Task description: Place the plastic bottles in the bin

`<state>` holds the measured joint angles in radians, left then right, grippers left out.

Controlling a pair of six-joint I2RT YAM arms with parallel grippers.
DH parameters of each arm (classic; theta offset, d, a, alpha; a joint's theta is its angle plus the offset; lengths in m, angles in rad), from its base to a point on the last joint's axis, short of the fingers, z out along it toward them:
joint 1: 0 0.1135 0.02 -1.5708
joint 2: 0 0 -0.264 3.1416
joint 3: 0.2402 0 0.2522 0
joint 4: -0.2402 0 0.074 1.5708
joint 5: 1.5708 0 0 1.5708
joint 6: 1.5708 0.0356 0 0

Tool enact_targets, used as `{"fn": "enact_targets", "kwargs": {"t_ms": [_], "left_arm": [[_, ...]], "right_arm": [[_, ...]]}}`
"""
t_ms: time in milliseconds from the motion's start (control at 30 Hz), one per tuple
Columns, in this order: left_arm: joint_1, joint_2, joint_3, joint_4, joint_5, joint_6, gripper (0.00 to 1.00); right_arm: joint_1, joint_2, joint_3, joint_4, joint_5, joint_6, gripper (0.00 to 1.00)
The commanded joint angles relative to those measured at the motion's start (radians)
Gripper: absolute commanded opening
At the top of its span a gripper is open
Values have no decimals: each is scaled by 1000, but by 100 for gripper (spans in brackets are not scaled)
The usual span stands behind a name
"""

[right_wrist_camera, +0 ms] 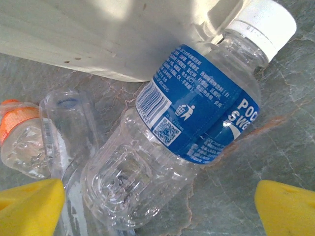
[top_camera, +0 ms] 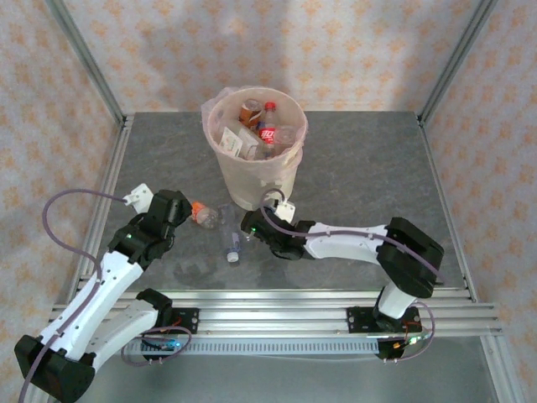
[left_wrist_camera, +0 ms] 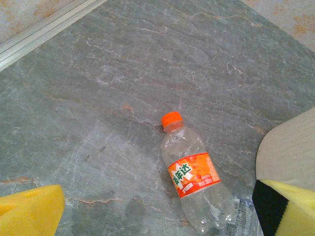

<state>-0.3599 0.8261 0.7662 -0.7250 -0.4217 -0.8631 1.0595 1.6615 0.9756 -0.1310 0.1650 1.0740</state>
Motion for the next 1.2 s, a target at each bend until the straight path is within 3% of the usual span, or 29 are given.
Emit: {"fn": "enact_targets", "kwargs": {"t_ms": [0, 267, 767, 1167], "left_arm": [[11, 7, -9, 18, 11, 9, 100], [15, 19, -6, 22, 40, 12, 100], [17, 36, 8, 21, 46, -7, 100], [18, 28, 4, 17, 51, -19, 100]], "right_arm": [[-16, 40, 33, -6, 36, 9, 99], [-69, 83, 5, 12, 8, 20, 99], [-109, -61, -145, -172, 104, 65, 93], [-213, -36, -33, -354, 34, -149, 98]]}}
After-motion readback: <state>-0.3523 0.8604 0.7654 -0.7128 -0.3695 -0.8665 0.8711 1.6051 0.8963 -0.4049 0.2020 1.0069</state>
